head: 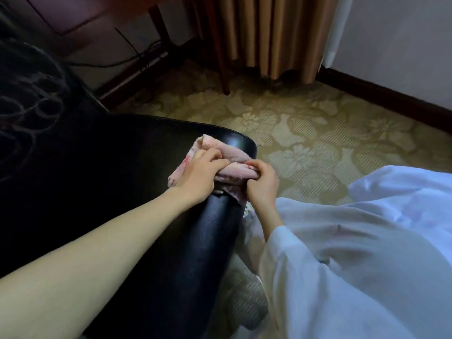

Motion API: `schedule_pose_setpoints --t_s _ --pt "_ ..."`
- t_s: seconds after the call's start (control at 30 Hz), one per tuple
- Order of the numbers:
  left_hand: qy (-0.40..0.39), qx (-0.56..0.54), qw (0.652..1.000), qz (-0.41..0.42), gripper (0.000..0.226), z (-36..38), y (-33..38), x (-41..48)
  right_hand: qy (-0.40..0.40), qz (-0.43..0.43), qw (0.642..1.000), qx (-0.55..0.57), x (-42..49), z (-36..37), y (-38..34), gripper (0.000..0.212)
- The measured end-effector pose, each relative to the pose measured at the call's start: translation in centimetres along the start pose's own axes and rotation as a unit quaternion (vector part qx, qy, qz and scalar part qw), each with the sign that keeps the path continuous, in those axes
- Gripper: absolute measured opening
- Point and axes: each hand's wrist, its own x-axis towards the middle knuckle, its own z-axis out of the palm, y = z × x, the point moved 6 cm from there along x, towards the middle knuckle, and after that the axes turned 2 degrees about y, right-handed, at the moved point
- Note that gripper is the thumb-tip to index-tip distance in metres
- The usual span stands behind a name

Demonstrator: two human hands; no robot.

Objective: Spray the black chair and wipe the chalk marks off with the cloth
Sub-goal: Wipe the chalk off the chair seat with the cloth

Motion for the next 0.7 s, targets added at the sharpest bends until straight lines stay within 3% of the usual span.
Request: schedule_pose_setpoints --t_s 0.17,0.33,0.57,0.7 --pt "-0.004 0.028 0.999 -0.015 0.052 0.8 0.7 8.6 -0.035 0.034 0.999 0.016 9.3 1.9 2.5 0.058" --pt "-0.013 0.04 0.999 -0.017 0.055 0.7 -1.5 10.7 -0.08 0.01 0.997 0.02 10.1 3.8 2.5 0.059" --pt "-0.018 0.024 1.0 -0.005 0.056 0.0 -2.0 3.6 -0.089 -0.022 0.995 -0.049 2.7 2.6 0.3 0.054" --pt "-0.036 0.013 0.999 0.028 0.047 -0.3 0.0 -3.7 -0.065 0.017 0.997 -0.025 -6.0 0.6 0.4 0.058"
